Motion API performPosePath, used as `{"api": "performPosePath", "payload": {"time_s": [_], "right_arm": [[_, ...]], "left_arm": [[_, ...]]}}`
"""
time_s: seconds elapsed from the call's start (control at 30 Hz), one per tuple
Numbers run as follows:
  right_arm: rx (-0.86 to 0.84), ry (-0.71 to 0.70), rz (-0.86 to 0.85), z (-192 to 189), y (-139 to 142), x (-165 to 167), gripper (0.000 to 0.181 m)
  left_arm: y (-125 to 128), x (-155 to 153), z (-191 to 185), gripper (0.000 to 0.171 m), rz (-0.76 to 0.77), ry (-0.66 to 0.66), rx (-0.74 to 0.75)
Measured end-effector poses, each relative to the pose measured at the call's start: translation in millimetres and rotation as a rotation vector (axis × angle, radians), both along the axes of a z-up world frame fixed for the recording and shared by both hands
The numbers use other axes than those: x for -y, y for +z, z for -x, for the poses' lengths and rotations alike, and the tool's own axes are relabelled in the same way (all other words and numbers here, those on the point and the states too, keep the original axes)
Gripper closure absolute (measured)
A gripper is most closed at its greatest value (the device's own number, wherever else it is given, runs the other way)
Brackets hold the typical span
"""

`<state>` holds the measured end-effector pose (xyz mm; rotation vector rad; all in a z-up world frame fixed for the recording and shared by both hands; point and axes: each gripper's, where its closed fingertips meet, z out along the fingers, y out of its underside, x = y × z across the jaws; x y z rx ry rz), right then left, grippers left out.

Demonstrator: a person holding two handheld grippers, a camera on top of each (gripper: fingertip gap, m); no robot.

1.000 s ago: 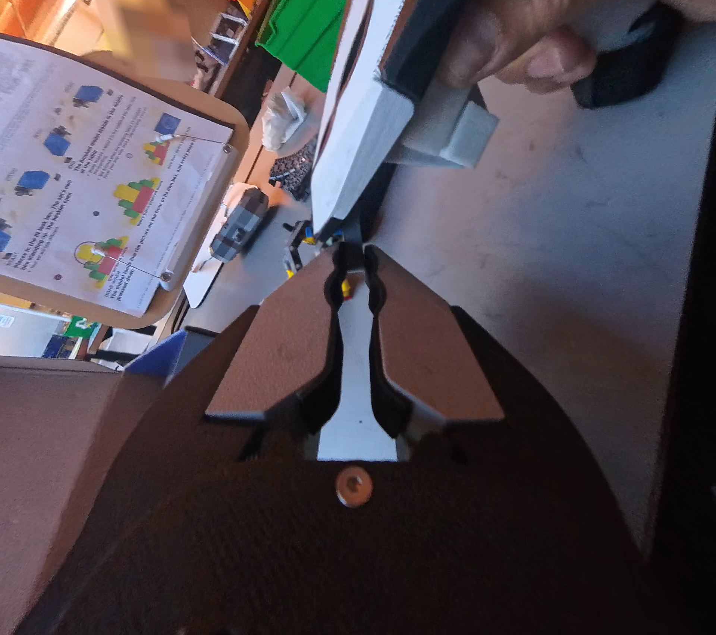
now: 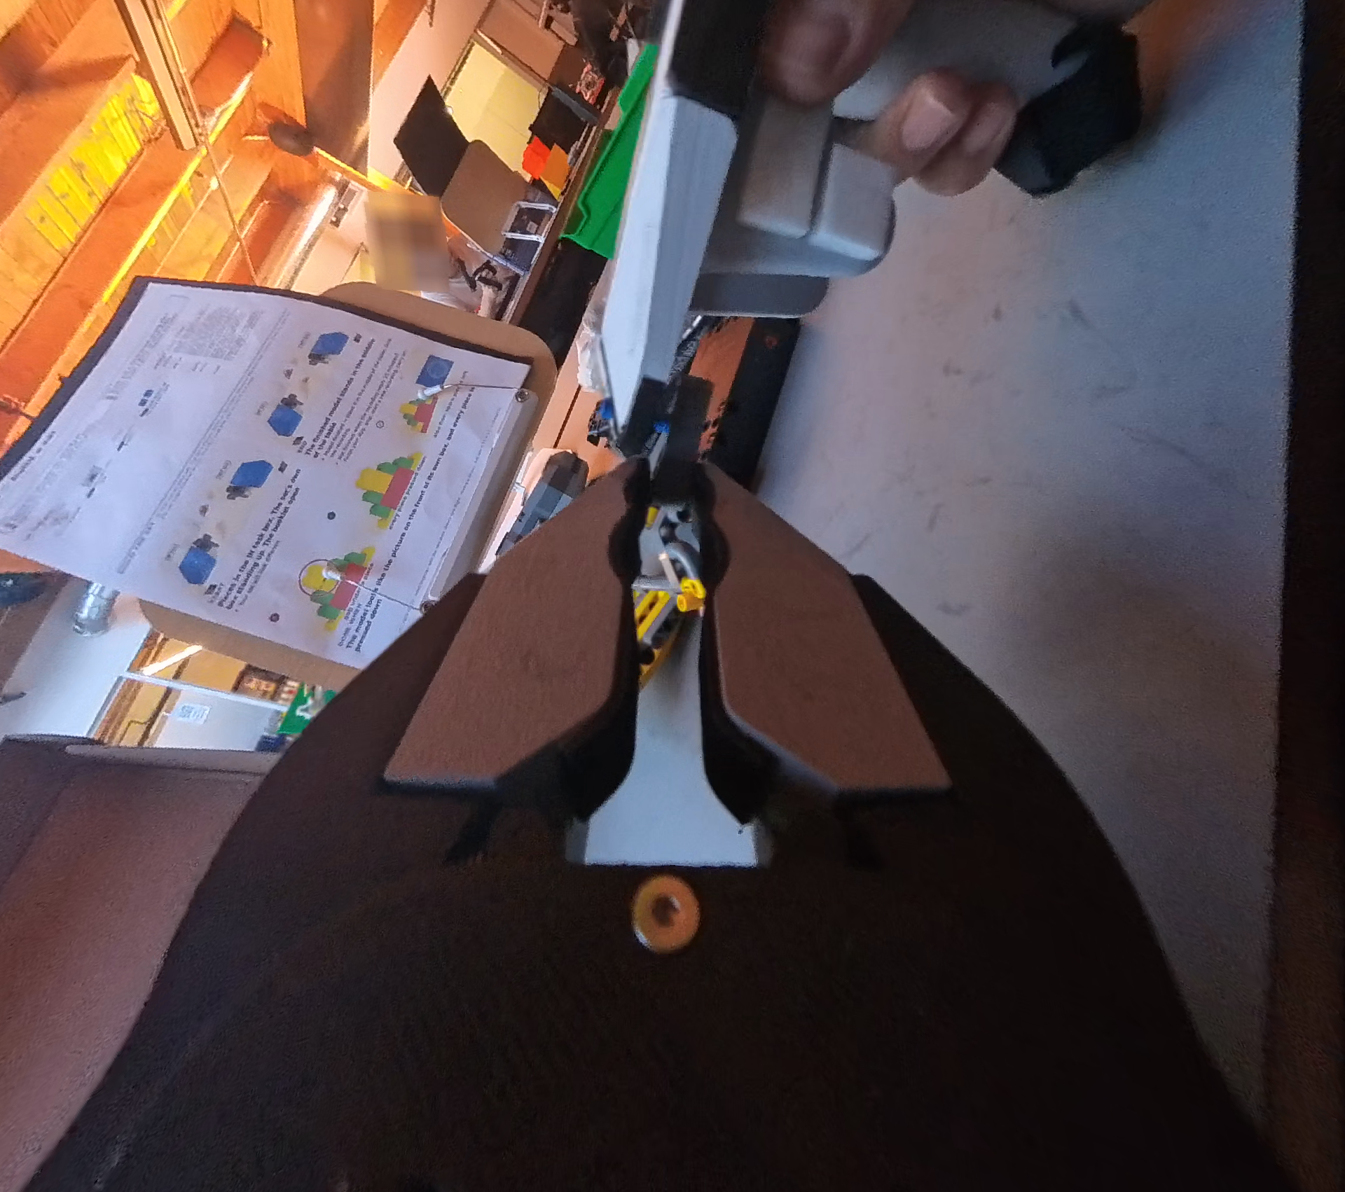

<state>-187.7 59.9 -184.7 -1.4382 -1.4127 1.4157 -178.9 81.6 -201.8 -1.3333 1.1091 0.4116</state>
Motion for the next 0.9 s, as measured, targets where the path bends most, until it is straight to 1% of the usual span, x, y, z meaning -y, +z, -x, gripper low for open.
{"api": "performPosePath", "payload": {"time_s": [0.1, 0.17, 0.23, 0.37, 0.47, 0.53, 0.6, 0.67, 0.7, 0.8, 0.87, 0.9], "right_arm": [[-0.020, -0.003, 0.036, -0.8, 1.6, -2.6, 0.179], [-0.034, 0.004, 0.067, -1.0, 1.0, -2.4, 0.180], [-0.032, 0.010, 0.080, -0.2, 0.5, -1.4, 0.179], [-0.009, -0.004, 0.043, 3.0, -2.9, 0.3, 0.178], [-0.021, -0.008, 0.066, 2.8, -1.1, -0.1, 0.179], [-0.018, 0.014, 0.110, 3.4, -1.2, 3.7, 0.181], [-0.023, 0.005, 0.110, 3.8, -0.8, 3.4, 0.180], [-0.017, 0.001, 0.101, 4.0, -1.6, 4.2, 0.180], [-0.016, -0.003, 0.103, 4.4, -1.7, 4.4, 0.180], [-0.030, -0.006, 0.161, 4.9, 0.3, 3.0, 0.180], [-0.051, -0.004, 0.230, 4.6, 3.2, 1.1, 0.181], [-0.061, -0.001, 0.274, 4.7, 4.4, 0.3, 0.180]], "left_arm": [[4.7, -2.3, 7.1, 0.161, 0.012, 0.021, 0.050], [1.3, -1.8, 6.3, 0.163, 0.052, 0.009, 0.061], [2.1, -1.7, 6.1, 0.163, 0.047, 0.012, 0.059], [2.0, -0.7, 5.9, 0.163, 0.031, 0.025, 0.039], [2.0, -0.8, 4.9, 0.164, 0.010, 0.024, 0.025], [-2.3, -0.2, 0.4, 0.159, 0.016, 0.007, 0.006], [-2.0, -0.7, 0.5, 0.157, 0.004, 0.016, -0.003], [-0.7, -1.0, 1.9, 0.163, 0.004, 0.020, 0.007], [-0.5, -0.9, 1.8, 0.163, 0.008, 0.016, 0.012], [-0.3, -1.3, 0.4, 0.158, 0.017, 0.015, 0.024], [0.4, -2.1, -0.9, 0.153, 0.015, 0.022, 0.029], [1.4, -2.7, -0.9, 0.152, 0.012, 0.028, 0.034]]}}
